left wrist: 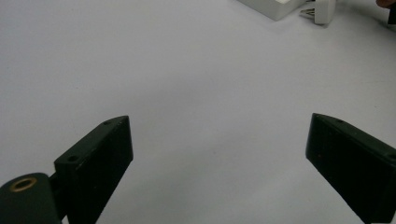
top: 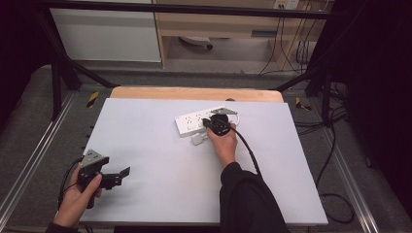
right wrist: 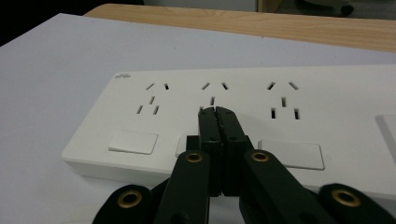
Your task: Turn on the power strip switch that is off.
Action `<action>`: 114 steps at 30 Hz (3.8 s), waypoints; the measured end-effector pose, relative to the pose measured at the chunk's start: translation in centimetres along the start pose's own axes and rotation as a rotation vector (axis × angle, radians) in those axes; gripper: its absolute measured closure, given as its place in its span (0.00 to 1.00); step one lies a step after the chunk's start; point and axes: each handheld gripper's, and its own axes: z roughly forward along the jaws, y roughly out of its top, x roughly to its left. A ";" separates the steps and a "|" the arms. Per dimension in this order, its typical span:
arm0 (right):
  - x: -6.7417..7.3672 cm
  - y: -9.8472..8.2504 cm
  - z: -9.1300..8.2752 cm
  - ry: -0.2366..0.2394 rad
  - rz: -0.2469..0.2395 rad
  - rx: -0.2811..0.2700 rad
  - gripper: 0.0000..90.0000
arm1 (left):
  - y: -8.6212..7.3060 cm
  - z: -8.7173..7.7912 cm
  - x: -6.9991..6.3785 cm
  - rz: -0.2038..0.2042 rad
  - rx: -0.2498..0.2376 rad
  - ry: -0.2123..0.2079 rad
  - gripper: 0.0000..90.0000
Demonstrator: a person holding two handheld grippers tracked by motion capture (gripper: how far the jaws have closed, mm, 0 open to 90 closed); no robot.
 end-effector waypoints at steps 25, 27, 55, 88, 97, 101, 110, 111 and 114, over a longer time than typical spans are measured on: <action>-0.3 0.6 -0.6 -0.002 0.012 -0.023 1.00 | 0.0 0.0 0.0 -0.001 0.001 0.002 0.08; -0.3 0.8 -0.8 -0.002 0.011 -0.032 0.99 | 0.0 0.0 0.0 -0.001 0.001 0.001 0.08; -0.7 2.4 -3.3 0.002 0.018 -0.046 0.54 | 0.0 0.0 0.0 -0.001 0.002 0.002 0.08; -1.1 4.6 -8.3 0.001 0.022 -0.021 0.03 | -0.1 0.1 0.1 -0.015 0.001 0.010 0.08; -0.8 5.2 -11.4 -0.002 -0.020 -0.048 0.03 | -0.1 0.0 0.1 -0.022 0.001 0.011 0.08; -1.2 4.9 -12.7 -0.008 -0.014 -0.079 0.04 | -0.1 0.0 0.2 -0.026 -0.003 0.012 0.08; -2.4 4.5 -14.7 -0.039 -0.013 -0.099 0.02 | -0.1 0.0 0.1 -0.026 -0.006 0.013 0.08; -2.5 4.5 -14.9 -0.042 -0.011 -0.101 0.02 | -0.1 0.0 0.1 -0.026 -0.007 0.013 0.08; -3.0 4.2 -15.6 -0.052 -0.012 -0.104 0.02 | -0.1 0.0 0.2 -0.029 -0.008 0.011 0.08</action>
